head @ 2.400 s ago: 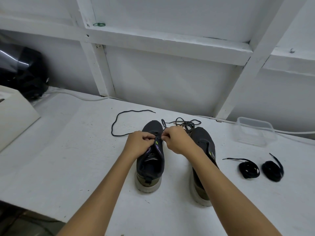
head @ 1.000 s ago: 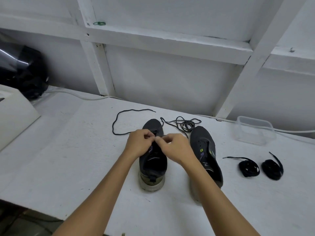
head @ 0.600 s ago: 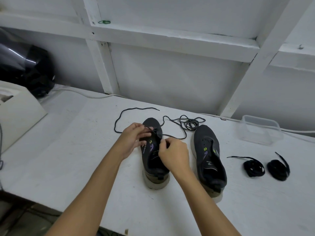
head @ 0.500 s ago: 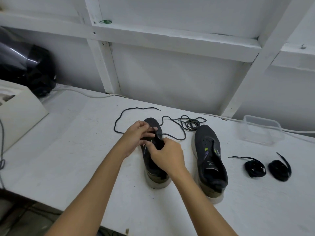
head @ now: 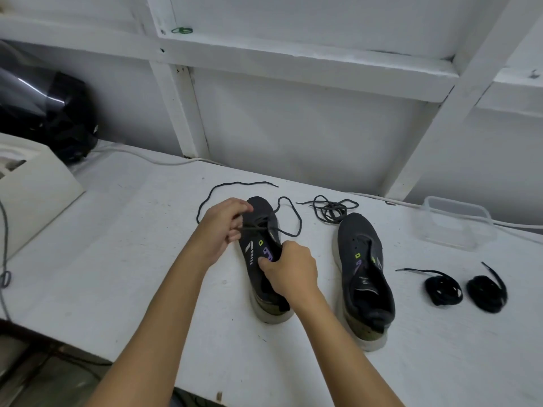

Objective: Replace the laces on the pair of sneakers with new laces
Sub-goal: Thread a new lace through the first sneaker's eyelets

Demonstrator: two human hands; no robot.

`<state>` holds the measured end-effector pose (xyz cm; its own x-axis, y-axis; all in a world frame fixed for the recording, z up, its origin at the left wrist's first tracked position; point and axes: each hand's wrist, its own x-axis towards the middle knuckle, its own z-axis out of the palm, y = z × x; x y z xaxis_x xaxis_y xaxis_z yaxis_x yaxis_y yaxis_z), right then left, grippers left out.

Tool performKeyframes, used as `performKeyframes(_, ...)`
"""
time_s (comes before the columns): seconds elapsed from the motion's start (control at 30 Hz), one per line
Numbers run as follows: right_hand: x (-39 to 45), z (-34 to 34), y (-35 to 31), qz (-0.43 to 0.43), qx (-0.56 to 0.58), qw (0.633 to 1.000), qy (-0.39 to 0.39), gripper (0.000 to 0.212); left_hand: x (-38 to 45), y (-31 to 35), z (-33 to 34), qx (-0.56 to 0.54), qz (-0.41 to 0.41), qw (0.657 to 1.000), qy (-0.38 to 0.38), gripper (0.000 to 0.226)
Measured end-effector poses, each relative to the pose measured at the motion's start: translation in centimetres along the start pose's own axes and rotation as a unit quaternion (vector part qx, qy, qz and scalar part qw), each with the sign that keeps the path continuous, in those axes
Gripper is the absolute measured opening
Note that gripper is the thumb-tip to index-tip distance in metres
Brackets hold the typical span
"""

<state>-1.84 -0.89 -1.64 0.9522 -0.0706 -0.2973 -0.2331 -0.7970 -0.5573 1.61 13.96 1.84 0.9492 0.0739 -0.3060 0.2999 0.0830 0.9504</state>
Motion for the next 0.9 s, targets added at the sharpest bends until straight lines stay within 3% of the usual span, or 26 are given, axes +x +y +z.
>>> performKeyframes(0.03,0.0,0.0,0.0,0.000,-0.001,1.000,0.001,0.036,-0.2,0.0,-0.2,0.154,0.028,0.987,0.025,0.018)
performKeyframes(0.1,0.0,0.0,0.0,0.001,-0.004,1.000,0.002,0.037,0.0,-0.6,-0.6,0.396,0.076,0.914,0.048,0.013)
performKeyframes(0.17,0.0,0.0,0.1,0.003,0.000,1.000,0.005,0.037,0.1,-1.3,-0.3,0.478,0.088,0.874,0.024,0.015)
performKeyframes(0.23,0.0,0.0,0.1,0.004,0.001,1.000,0.008,0.038,0.3,-1.7,0.2,0.496,0.090,0.864,0.007,0.014)
performKeyframes(0.3,-0.1,-0.2,0.2,0.005,0.001,1.000,0.009,0.037,0.2,-1.5,0.6,0.369,0.100,0.924,-0.001,0.012)
performKeyframes(0.37,-0.1,-0.3,0.2,0.009,0.001,1.000,0.008,0.035,-0.2,-0.5,0.8,0.118,0.093,0.989,-0.007,0.016)
performKeyframes(0.43,-0.1,-0.3,0.3,0.013,0.005,1.000,0.006,0.033,-0.4,0.2,0.5,-0.151,0.073,0.986,-0.021,0.022)
performKeyframes(0.5,0.0,-0.3,0.3,0.015,0.004,1.000,0.004,0.033,-0.3,0.3,0.4,-0.295,0.027,0.955,-0.014,0.029)
performKeyframes(0.53,0.0,-0.3,0.3,0.016,0.002,1.000,0.004,0.033,-0.1,0.1,0.6,-0.245,0.013,0.969,0.010,0.031)
performKeyframes(0.57,0.0,-0.2,0.2,0.016,0.000,1.000,0.005,0.033,0.0,-0.3,0.9,-0.103,0.019,0.994,0.036,0.031)
performKeyframes(0.6,0.0,-0.2,0.1,0.017,-0.002,1.000,0.008,0.034,0.2,-0.9,1.2,0.070,0.039,0.995,0.054,0.029)
performKeyframes(0.67,0.0,-0.2,0.1,0.015,-0.005,1.000,0.011,0.037,0.6,-1.8,1.7,0.307,0.090,0.946,0.057,0.028)
performKeyframes(0.77,0.0,-0.3,0.0,0.014,-0.008,1.000,0.007,0.036,1.3,-2.1,1.9,0.460,0.119,0.880,0.023,0.021)
performKeyframes(0.83,0.1,-0.3,0.1,0.017,-0.003,1.000,0.006,0.033,1.6,-1.7,1.8,0.544,0.087,0.835,0.000,0.015)
performKeyframes(0.87,0.1,-0.4,0.1,0.020,0.000,1.000,0.005,0.033,1.6,-1.4,1.6,0.525,0.071,0.848,-0.024,0.013)
performKeyframes(0.9,0.1,-0.4,0.1,0.022,0.002,1.000,0.004,0.033,1.4,-0.9,1.4,0.438,0.056,0.896,-0.049,0.012)
